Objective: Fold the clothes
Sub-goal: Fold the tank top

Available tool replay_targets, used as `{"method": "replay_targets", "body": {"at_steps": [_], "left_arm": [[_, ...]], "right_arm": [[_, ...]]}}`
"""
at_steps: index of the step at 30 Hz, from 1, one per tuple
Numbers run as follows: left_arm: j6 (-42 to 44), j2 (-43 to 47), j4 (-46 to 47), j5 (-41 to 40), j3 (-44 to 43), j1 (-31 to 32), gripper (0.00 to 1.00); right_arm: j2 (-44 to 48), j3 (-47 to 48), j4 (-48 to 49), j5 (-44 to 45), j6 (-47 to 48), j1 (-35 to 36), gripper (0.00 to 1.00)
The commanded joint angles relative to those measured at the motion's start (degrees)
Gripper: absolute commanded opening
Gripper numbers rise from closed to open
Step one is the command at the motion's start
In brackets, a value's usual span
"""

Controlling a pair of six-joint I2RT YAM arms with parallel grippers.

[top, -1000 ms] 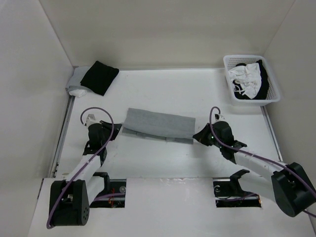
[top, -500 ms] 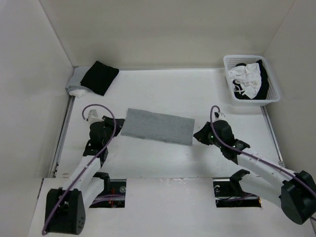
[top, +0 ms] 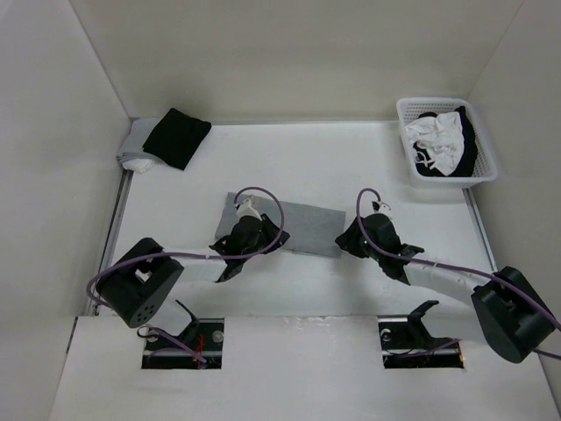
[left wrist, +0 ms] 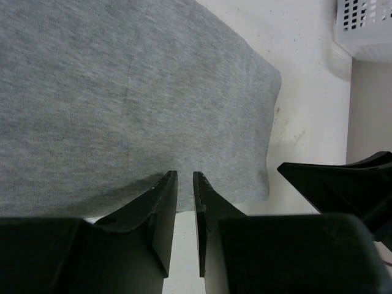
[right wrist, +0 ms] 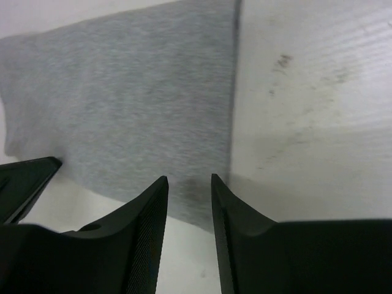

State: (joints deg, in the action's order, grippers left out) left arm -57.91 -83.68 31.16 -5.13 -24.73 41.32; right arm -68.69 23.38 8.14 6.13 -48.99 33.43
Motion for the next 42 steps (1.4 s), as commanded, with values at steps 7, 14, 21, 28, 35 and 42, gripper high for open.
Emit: {"method": "replay_targets", "body": {"at_steps": [7,14,21,28,35,42], "left_arm": [[-2.6,-0.5,8.0,-0.9,5.2,0.0,0.15],[-1.7,1.9,7.8,-0.9,7.7,-0.4,0.15],[-1.2,2.0,7.3,-0.8,6.5,1.2,0.15],[-2.1,8.1,5.0,-0.3,5.5,4.5,0.16],[0.6,17.5,-2.2,0.2,4.1,0.9,0.17],[1.0,26.4,-6.5,2.2,7.8,-6.4,0.17]], "right_arm": [[-7.4,-1.0,6.0,1.3,-5.1,-1.1,0.41],[-11.7,-2.3,14.1,0.4,-10.2,-3.7,0.28],[-3.1,-4.6,12.8,4.4,-10.5,-4.9,0.01],[18.0,-3.3,-6.1,9.2,-4.1,-6.8,0.00],[19.0,10.4,-17.5,13.1,6.3,-4.7,0.01],[2.4,25.5,-21.5,20.7,15.3,7.6,0.02]]}}
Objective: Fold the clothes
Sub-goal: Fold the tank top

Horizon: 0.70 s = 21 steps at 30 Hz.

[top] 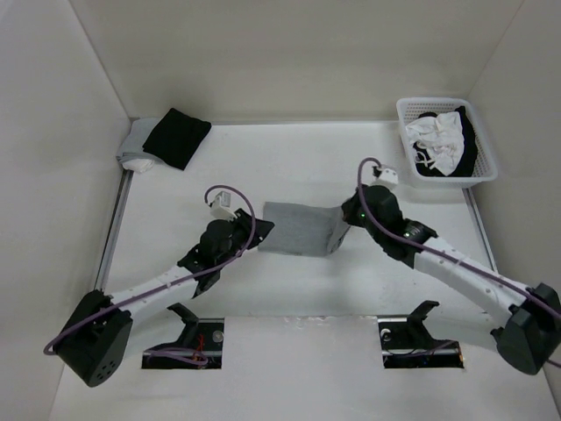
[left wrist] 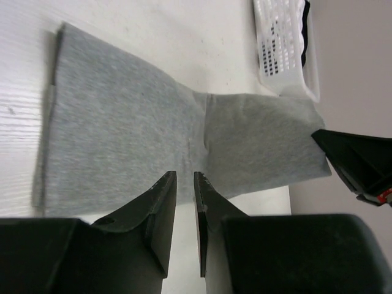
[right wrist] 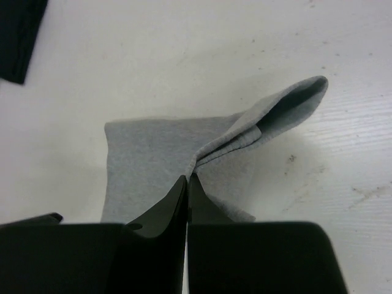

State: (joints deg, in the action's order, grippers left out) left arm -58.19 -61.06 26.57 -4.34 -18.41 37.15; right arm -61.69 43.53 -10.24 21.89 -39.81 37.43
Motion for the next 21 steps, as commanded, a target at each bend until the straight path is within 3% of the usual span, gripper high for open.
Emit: {"method": "replay_targets", "body": {"at_steps": [1,8,16,17,21], "left_arm": [[1.3,6.0,-3.0,1.8,2.2,-3.9,0.17],[2.1,15.9,-9.4,5.0,4.5,-12.9,0.18],[1.8,23.0,-14.7,9.4,6.4,-23.7,0.18],[1.7,23.6,-15.3,9.9,6.5,-25.0,0.18],[2.0,23.4,-15.4,10.2,6.4,-26.6,0.20]], "right_arm": [[-8.0,8.4,-4.0,6.6,7.4,6.6,0.02],[-26.4,25.2,-7.9,8.6,12.1,16.7,0.02],[-47.3,42.8,-12.7,4.5,12.7,21.5,0.06],[-49.3,44.3,-13.0,3.5,12.0,21.8,0.08],[-49.3,44.6,-10.7,2.4,8.6,23.1,0.36]]}}
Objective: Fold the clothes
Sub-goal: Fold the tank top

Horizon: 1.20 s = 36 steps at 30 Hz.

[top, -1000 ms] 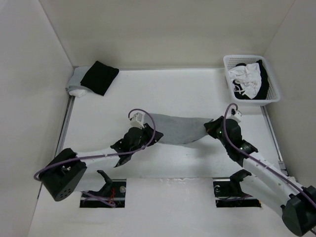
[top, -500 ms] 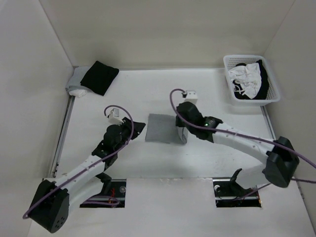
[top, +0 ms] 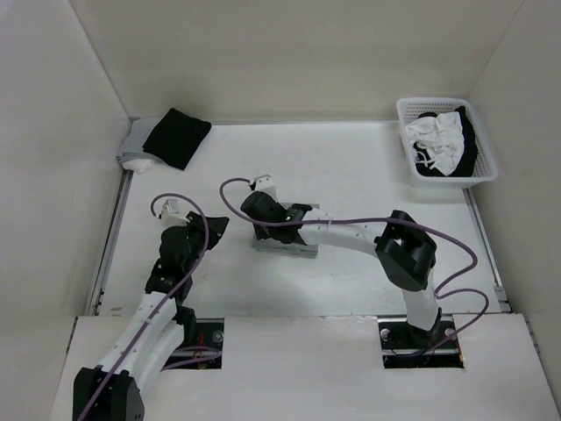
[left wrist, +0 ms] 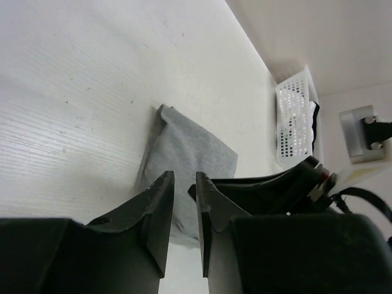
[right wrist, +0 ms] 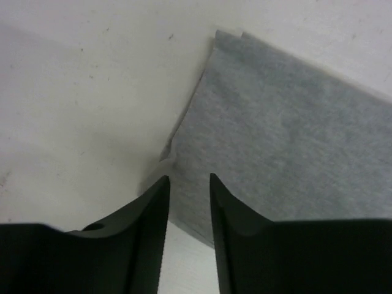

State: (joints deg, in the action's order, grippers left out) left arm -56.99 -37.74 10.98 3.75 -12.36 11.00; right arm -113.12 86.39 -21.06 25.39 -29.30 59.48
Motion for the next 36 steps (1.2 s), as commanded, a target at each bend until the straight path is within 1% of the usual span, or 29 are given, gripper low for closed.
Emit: {"method": "replay_targets", "body": {"at_steps": [1,4,5,6,7,10,11,13,15,18,21,26,31,33,36], "left_arm": [[0.8,-0.9,0.4,1.8,-0.2,0.1,0.20],[0.9,-5.0,3.7,1.3,-2.2,3.2,0.20],[0.8,-6.3,5.0,0.7,-2.8,4.7,0.20],[0.7,-7.8,6.4,-0.3,-3.3,6.4,0.20],[0.7,-9.6,7.8,-1.6,-3.8,8.4,0.20],[0.9,-16.5,11.9,-5.2,-6.1,15.3,0.20],[1.1,-19.4,13.7,-6.3,-6.6,17.7,0.20],[0.8,-25.2,17.7,-7.8,-7.6,21.1,0.20],[0.1,-31.1,20.9,-8.0,-8.4,23.4,0.19],[-0.6,-37.5,24.2,-8.2,-8.4,26.0,0.19],[-1.9,-40.7,26.2,-8.2,-6.5,27.4,0.18],[-2.1,-40.7,26.1,-9.9,-2.1,27.5,0.18],[-2.3,-40.1,26.3,-9.9,1.4,27.3,0.18],[-2.5,-37.9,25.8,-9.7,2.0,27.1,0.18],[-1.3,-32.1,23.3,-10.0,1.7,27.7,0.19]], "right_arm": [[4.0,0.4,1.7,-1.4,-2.2,1.1,0.39],[11.5,-7.0,8.3,-3.8,-3.5,0.7,0.41],[14.0,-10.0,11.1,-5.2,-3.9,-0.5,0.40],[16.2,-13.1,14.3,-6.7,-4.3,-1.8,0.38],[17.9,-16.0,17.2,-8.8,-4.9,-3.4,0.32],[18.8,-21.3,23.8,-16.9,-7.9,-8.4,0.10],[18.1,-22.4,25.9,-19.1,-8.7,-9.9,0.06],[16.5,-24.7,30.1,-22.2,-10.8,-12.1,0.03],[15.0,-26.7,34.2,-23.9,-12.4,-13.7,0.03],[11.6,-29.1,40.4,-25.5,-15.1,-17.0,0.02],[7.3,-29.7,43.4,-29.1,-19.0,-19.9,0.03],[3.0,-30.3,47.0,-28.8,-24.1,-23.0,0.03],[2.0,-29.8,48.8,-28.1,-27.0,-24.2,0.04],[2.1,-29.7,49.4,-28.4,-27.8,-24.4,0.05],[4.2,-30.2,50.8,-30.3,-27.5,-24.5,0.10]]}}
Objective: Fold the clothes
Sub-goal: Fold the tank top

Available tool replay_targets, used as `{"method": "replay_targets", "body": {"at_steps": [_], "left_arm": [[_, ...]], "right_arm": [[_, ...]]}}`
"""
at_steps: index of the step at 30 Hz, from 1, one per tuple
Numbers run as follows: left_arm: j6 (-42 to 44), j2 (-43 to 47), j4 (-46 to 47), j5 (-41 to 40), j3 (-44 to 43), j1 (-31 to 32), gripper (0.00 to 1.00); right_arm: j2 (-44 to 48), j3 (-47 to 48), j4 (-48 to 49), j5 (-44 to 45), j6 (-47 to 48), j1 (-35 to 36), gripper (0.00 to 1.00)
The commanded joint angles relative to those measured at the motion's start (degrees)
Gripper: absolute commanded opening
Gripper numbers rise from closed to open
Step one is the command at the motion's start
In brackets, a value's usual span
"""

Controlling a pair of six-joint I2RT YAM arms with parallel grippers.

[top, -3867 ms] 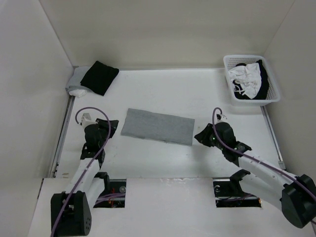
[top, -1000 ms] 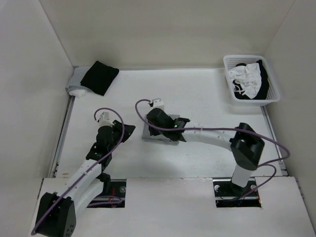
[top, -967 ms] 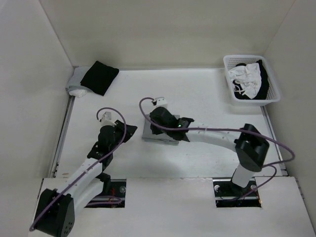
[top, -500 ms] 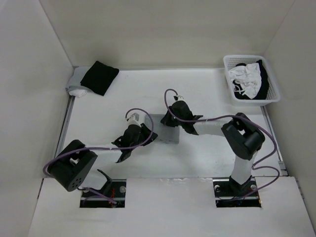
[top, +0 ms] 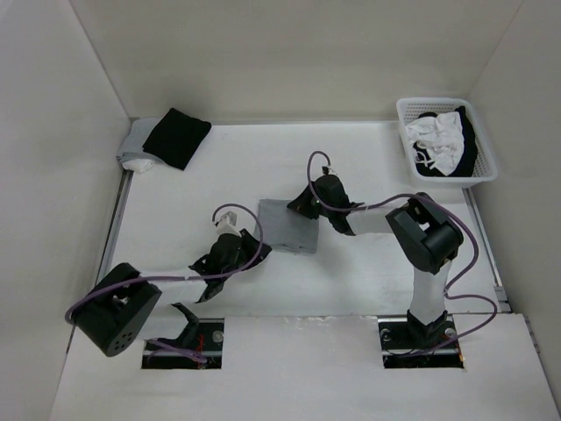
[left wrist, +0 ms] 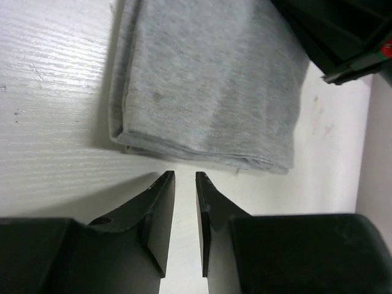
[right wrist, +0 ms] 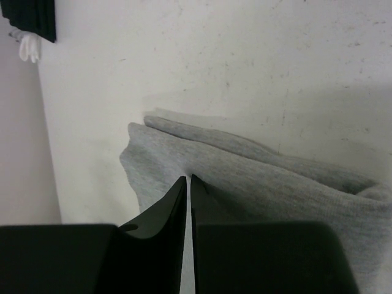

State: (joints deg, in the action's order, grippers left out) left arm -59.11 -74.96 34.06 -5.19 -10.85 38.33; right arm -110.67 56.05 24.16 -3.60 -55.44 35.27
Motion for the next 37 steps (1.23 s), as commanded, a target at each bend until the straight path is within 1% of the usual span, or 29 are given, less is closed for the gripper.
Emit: {"method": "replay_targets", "body": {"at_steps": [1,4,7,10,13,17,19,21,23,25,29,34,37], "left_arm": [[1.4,7.5,-1.4,-1.2,-0.3,0.4,0.20],[3.8,14.8,-7.3,-2.7,-2.7,0.0,0.23],[9.4,20.6,-14.9,-5.9,-5.5,-1.6,0.26],[12.9,24.4,-23.3,-9.3,-8.6,-5.8,0.30],[15.6,26.4,-27.9,-9.5,-10.3,-11.5,0.35],[15.5,26.8,-31.7,-8.2,-11.7,-18.2,0.44],[16.0,25.7,-33.4,-6.7,-12.4,-20.9,0.44],[15.0,25.2,-34.2,-6.2,-12.3,-22.7,0.45],[14.1,24.3,-34.0,-6.0,-12.0,-23.4,0.45],[14.3,23.1,-33.9,-5.8,-12.6,-23.9,0.45],[14.3,21.9,-31.8,-6.4,-12.5,-24.0,0.44],[14.8,20.7,-29.6,-6.5,-12.5,-23.9,0.44],[15.3,18.4,-29.3,-6.5,-13.5,-23.3,0.44]], "right_arm": [[3.1,-0.4,5.9,-1.8,-1.3,0.0,0.12],[8.6,-2.4,6.1,-2.6,-0.3,0.0,0.17],[16.1,-5.2,5.8,-2.5,2.5,-0.5,0.25],[24.8,-8.6,4.1,-1.9,6.2,-2.2,0.34],[34.1,-12.6,1.6,-0.6,10.4,-5.2,0.43],[45.3,-18.7,-2.1,5.4,15.2,-9.9,0.52],[49.3,-21.8,-2.4,8.8,16.9,-12.1,0.53],[51.9,-24.7,-1.9,11.9,16.7,-13.9,0.55],[53.8,-27.6,-1.1,14.9,15.3,-15.2,0.56],[54.2,-30.5,2.1,17.2,14.6,-15.8,0.57],[53.1,-32.2,4.0,17.1,13.9,-16.8,0.57],[51.6,-32.1,4.2,16.6,13.6,-16.5,0.58],[50.0,-32.1,4.9,16.4,13.3,-16.5,0.58]]}}
